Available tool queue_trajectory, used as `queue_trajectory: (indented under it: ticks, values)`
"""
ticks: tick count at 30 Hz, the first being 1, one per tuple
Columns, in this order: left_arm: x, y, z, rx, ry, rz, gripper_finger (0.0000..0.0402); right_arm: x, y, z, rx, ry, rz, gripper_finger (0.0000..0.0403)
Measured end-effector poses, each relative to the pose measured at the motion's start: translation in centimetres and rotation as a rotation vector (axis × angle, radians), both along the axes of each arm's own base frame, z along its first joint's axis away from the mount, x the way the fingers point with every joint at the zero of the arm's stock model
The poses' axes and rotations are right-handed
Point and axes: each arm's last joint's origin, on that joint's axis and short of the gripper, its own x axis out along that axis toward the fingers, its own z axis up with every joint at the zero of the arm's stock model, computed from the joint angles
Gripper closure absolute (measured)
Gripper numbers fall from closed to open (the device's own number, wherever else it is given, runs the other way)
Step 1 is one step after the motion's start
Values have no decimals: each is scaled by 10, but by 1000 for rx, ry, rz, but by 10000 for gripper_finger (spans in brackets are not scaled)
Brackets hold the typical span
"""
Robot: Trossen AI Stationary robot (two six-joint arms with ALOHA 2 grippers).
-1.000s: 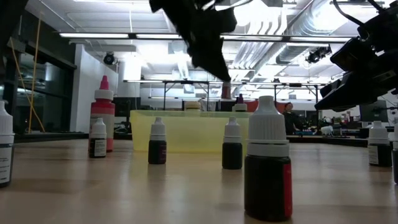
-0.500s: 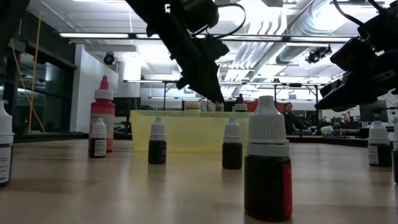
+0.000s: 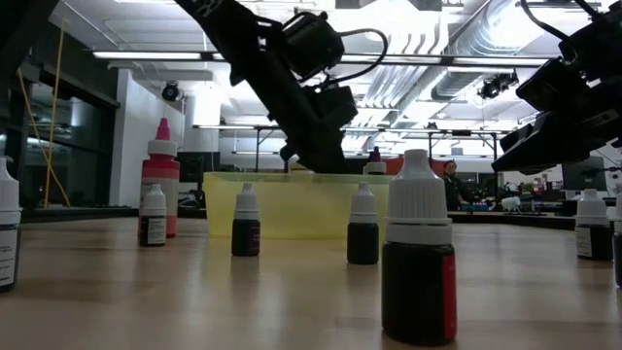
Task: Pick & Place food coloring
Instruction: Put the small orange food coloring bottle into the yellow container, then put the large pink food coloring bottle into the yellow container
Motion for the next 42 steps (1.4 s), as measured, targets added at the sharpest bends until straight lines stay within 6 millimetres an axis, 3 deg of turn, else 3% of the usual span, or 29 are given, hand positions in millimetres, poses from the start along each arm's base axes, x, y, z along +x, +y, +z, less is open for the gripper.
queue_trajectory:
  ticks: [14,22,33,42]
  values:
    - [7,4,-21,2,25,9,360,0,0,0,0,-1,0,402]
    - [6,4,-21,26,35,-11,358,0,0,0,0,-1,0,402]
    - [6,4,-22,32,40,-17,313,0,0,0,0,-1,0,402]
    - [7,4,-21,34,28,-17,306,0,0,0,0,-1,0,402]
